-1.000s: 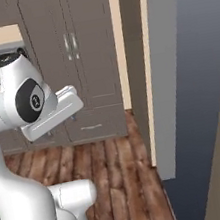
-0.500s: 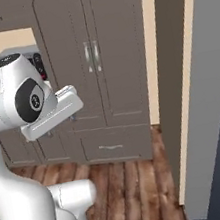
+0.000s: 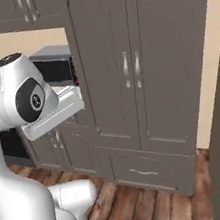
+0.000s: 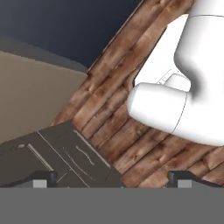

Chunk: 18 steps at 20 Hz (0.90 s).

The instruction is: There is a wine glass and glass cup on the dining counter. Place the wine bottle next to the wine glass and the juice bottle next to the glass cup.

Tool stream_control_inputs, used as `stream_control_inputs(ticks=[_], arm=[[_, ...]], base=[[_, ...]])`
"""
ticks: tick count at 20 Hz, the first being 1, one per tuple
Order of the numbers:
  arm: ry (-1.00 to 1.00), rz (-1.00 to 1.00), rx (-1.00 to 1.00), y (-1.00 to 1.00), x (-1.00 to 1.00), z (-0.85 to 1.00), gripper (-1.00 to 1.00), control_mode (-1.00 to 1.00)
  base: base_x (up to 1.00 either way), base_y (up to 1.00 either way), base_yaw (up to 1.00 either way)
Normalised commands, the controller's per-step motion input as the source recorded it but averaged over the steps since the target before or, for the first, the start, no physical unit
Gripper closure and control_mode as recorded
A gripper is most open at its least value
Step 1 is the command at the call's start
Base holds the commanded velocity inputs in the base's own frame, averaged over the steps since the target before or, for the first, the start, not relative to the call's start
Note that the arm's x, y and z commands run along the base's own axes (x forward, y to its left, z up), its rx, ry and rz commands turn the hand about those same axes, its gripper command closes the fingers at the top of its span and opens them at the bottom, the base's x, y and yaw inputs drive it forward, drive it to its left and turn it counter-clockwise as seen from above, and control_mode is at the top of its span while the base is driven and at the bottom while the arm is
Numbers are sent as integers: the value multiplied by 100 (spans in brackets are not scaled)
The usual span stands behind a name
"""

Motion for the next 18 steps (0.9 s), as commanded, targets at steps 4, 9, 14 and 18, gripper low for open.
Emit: stream_control_inputs(ticks=[4, 9, 14, 18], arm=[[0, 0, 0, 0, 0, 0, -100, 100], [0, 0, 0, 0, 0, 0, -100, 100], [0, 0, 0, 0, 0, 0, -100, 100], [0, 0, 0, 0, 0, 0, -100, 100]], base=[[73, 21, 61], [68, 17, 63], [58, 14, 62], [56, 25, 28]])
